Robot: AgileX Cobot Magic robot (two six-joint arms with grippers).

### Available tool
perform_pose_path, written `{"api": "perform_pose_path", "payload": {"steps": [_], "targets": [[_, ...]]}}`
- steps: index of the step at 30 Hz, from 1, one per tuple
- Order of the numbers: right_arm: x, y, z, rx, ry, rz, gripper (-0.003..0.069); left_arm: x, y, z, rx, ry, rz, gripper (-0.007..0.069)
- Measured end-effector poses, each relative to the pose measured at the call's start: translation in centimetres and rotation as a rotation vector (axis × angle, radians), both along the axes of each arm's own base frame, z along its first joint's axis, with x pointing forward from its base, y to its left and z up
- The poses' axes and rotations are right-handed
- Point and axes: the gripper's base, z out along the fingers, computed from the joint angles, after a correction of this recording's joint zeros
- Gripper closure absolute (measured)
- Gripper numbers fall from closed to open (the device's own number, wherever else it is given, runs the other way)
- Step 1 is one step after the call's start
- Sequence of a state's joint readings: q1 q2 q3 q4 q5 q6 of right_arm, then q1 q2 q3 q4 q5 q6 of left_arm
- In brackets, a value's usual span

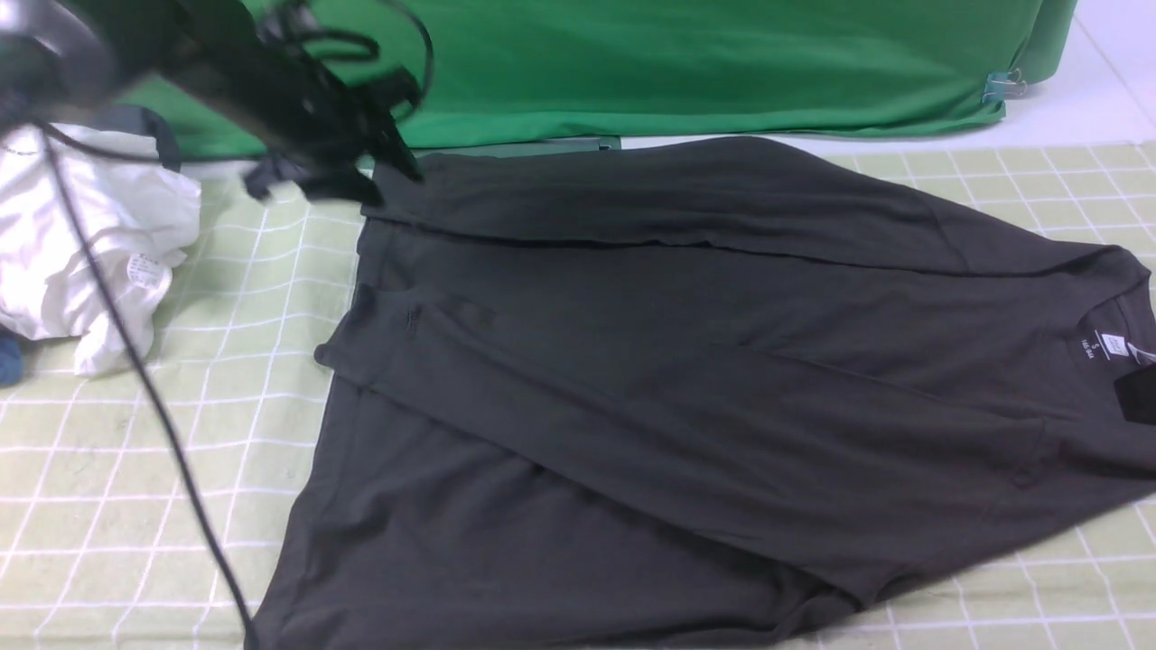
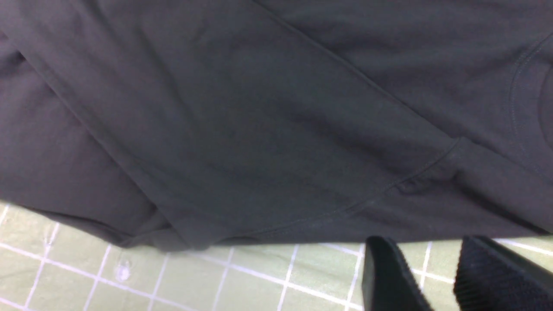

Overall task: Fold a long-sleeved shirt over a green coffee tablecloth.
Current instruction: 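Grab the top left corner of the dark shirt with the left gripper, then fold the left side of the dark shirt inward over its body with the left gripper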

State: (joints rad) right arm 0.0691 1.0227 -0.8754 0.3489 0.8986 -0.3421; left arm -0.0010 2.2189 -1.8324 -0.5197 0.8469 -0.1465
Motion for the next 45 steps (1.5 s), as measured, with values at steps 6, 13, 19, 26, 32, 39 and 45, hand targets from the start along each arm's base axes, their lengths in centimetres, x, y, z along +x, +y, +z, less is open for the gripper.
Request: {"api": "perform_pose_path", "payload": {"steps": [6, 13, 19, 26, 32, 39, 45], "targets": [[0.0, 0.0, 0.0, 0.0, 0.0, 0.0, 0.0421, 1.7, -0.3, -4.4, -0.066, 0.037, 0.056, 0.0311], [-0.1, 0.0, 0.0, 0.0, 0.009, 0.002, 0.0421, 3.1, 0.2, -5.1, -0.098, -0.042, 0.209, 0.032], [-0.1, 0.0, -0.1, -0.001, 0.015, 0.004, 0.0421, 3.5, 0.4, -5.2, -0.114, -0.064, 0.264, 0.0323], [-0.1, 0.0, -0.1, -0.001, 0.015, 0.004, 0.0421, 3.4, 0.6, -5.2, -0.195, 0.012, 0.429, 0.0325], [-0.1, 0.0, -0.1, -0.001, 0.015, 0.004, 0.0421, 3.5, 0.7, -5.3, -0.209, 0.026, 0.47, 0.0386], [-0.1, 0.0, -0.1, -0.001, 0.015, 0.004, 0.0421, 3.4, 0.7, -5.5, -0.165, 0.012, 0.404, 0.0596], [0.0, 0.0, 0.0, 0.0, 0.002, 0.001, 0.0421, 2.7, 0.4, -2.8, -0.158, -0.005, 0.326, 0.0604]]}}
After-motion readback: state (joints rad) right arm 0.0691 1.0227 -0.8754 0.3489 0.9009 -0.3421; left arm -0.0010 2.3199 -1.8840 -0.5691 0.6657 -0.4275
